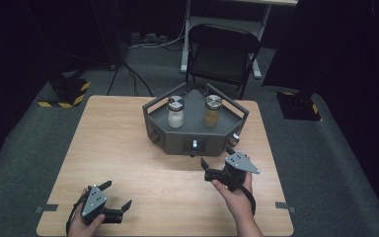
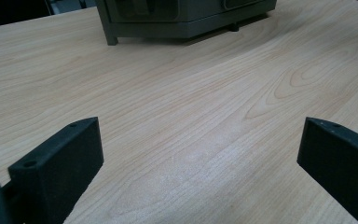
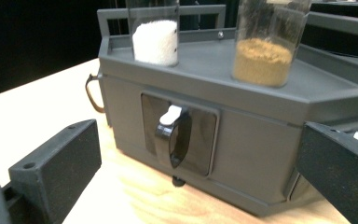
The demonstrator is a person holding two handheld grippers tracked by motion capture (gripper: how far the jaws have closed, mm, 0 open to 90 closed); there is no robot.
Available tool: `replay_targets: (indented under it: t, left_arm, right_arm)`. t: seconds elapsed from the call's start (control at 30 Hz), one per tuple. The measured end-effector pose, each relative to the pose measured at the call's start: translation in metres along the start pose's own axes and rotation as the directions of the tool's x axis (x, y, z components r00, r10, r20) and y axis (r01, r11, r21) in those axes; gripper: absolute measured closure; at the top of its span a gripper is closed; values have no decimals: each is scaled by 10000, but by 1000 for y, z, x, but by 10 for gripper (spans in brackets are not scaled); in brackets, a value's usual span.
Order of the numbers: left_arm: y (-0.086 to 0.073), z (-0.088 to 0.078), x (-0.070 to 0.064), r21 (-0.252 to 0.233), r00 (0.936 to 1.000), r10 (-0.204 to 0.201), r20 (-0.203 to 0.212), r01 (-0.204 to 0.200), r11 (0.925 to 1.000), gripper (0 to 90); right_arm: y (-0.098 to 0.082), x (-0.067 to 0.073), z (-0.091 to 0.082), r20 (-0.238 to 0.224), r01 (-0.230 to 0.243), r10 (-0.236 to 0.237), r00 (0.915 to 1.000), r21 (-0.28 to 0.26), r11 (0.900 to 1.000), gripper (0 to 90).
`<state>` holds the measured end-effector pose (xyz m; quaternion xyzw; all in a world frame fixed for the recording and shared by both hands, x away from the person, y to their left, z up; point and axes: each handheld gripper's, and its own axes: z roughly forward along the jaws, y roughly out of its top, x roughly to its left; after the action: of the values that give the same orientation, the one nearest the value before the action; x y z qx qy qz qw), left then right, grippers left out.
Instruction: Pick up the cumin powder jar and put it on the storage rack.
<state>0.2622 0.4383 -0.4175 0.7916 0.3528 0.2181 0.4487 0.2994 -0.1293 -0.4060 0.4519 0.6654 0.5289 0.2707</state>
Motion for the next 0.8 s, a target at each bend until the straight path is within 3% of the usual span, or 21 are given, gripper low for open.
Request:
replay_targets:
  t: [0.3,0.8]
  left_arm:
    - [0,0,0,11,10000,50,-1,-50,10000,6]
    - [1,0,-2,46,9999,142,-6,-142,9999,6]
  right_arm:
    - [-17,6,-8,-111,227,-222,9997,389,9990,4]
    - [-44,10,-16,-252,187,-163,9995,990,9949,4]
